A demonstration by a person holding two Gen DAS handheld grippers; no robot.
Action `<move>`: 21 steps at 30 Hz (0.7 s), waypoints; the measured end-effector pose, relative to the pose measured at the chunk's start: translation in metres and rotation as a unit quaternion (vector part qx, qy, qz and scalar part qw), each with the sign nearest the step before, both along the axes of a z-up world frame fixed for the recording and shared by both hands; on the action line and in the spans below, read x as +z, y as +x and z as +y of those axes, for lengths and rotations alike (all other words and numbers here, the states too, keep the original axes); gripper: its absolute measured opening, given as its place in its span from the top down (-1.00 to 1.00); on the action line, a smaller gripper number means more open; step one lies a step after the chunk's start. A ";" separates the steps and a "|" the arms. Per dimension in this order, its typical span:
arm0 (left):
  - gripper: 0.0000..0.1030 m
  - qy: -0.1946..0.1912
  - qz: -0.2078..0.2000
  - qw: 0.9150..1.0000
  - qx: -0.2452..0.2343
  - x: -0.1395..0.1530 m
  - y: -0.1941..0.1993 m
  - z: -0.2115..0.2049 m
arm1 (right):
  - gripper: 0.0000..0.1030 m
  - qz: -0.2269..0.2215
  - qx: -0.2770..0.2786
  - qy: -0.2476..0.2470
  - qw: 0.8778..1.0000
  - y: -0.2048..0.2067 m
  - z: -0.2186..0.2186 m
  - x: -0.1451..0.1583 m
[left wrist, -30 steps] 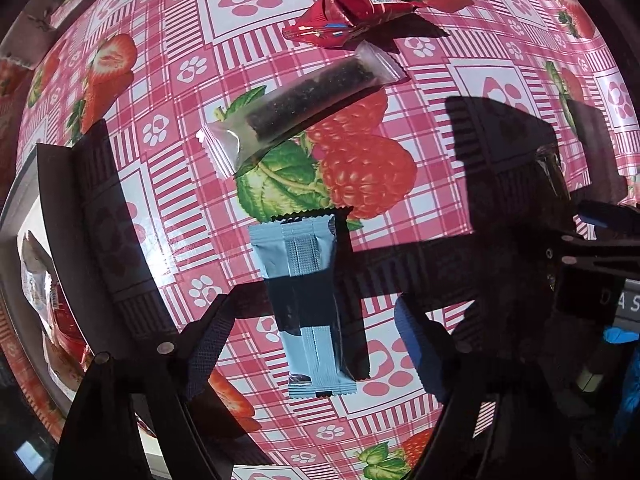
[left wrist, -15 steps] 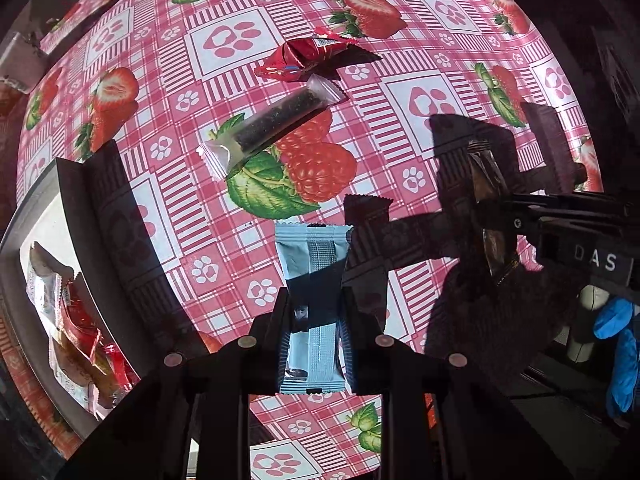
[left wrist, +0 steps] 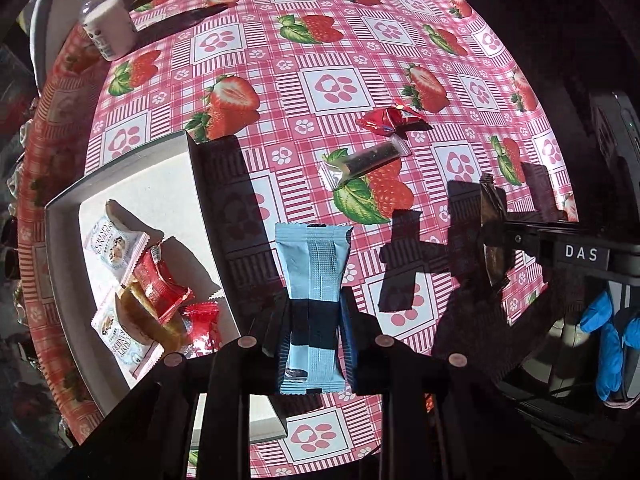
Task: Organize snacks
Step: 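Carry the blue and gold bars into the white box and release both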
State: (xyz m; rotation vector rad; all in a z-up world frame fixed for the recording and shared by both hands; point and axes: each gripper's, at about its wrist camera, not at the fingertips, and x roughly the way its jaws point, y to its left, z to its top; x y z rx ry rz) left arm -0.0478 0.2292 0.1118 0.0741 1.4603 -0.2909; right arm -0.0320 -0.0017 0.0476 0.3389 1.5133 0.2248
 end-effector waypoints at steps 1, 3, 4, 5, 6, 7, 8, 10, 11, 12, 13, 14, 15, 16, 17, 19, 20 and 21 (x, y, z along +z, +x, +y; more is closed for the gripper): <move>0.51 0.001 -0.002 1.000 0.007 0.000 0.000 0.006 | 0.55 0.000 0.005 -0.002 1.000 0.001 0.007 0.001; 0.51 0.004 -0.007 1.000 0.021 0.003 0.000 0.021 | 0.55 0.000 0.017 -0.003 1.000 0.004 0.021 0.003; 0.51 0.004 -0.009 1.000 0.027 0.004 0.000 0.027 | 0.55 0.000 0.024 -0.002 1.000 0.006 0.028 0.005; 0.51 0.004 -0.010 0.999 0.035 0.004 0.000 0.033 | 0.55 -0.001 0.032 0.000 0.999 0.009 0.036 0.007; 0.51 0.005 -0.011 0.999 0.042 0.006 -0.001 0.040 | 0.55 -0.003 0.041 0.000 0.999 0.011 0.044 0.009; 0.51 0.005 -0.012 0.999 0.048 0.006 -0.001 0.046 | 0.55 -0.005 0.050 0.000 0.999 0.013 0.053 0.011; 0.51 0.007 -0.014 0.998 0.054 0.006 -0.001 0.052 | 0.55 -0.007 0.060 0.001 0.998 0.016 0.062 0.013; 0.51 0.010 -0.016 0.998 0.065 0.006 -0.002 0.064 | 0.55 -0.011 0.080 0.002 0.997 0.020 0.081 0.018; 0.51 0.012 -0.016 0.997 0.070 0.006 -0.002 0.071 | 0.55 -0.013 0.090 0.003 0.996 0.023 0.091 0.020; 0.51 0.013 -0.017 0.997 0.076 0.006 -0.003 0.077 | 0.55 -0.015 0.099 0.004 0.995 0.025 0.101 0.022; 0.51 0.015 -0.018 0.996 0.081 0.006 -0.003 0.082 | 0.55 -0.017 0.108 0.006 0.994 0.026 0.111 0.024; 0.51 0.017 -0.018 0.996 0.087 0.006 -0.004 0.089 | 0.55 -0.019 0.117 0.007 0.993 0.028 0.120 0.026; 0.51 0.019 -0.018 0.995 0.093 0.005 -0.005 0.095 | 0.55 -0.020 0.126 0.008 0.992 0.029 0.130 0.028; 0.51 0.021 -0.017 0.995 0.099 0.004 -0.006 0.101 | 0.55 -0.022 0.136 0.009 0.990 0.030 0.140 0.030; 0.51 0.022 -0.015 0.994 0.106 0.003 -0.006 0.108 | 0.55 -0.024 0.145 0.010 0.989 0.030 0.150 0.032; 0.51 0.029 -0.013 0.993 0.116 0.001 -0.008 0.118 | 0.55 -0.027 0.163 0.011 0.986 0.031 0.168 0.035; 0.51 0.035 -0.013 0.992 0.120 0.000 -0.009 0.124 | 0.55 -0.028 0.171 0.012 0.985 0.032 0.177 0.036; 0.51 0.040 -0.014 0.992 0.123 -0.001 -0.011 0.129 | 0.55 -0.029 0.178 0.013 0.984 0.032 0.186 0.037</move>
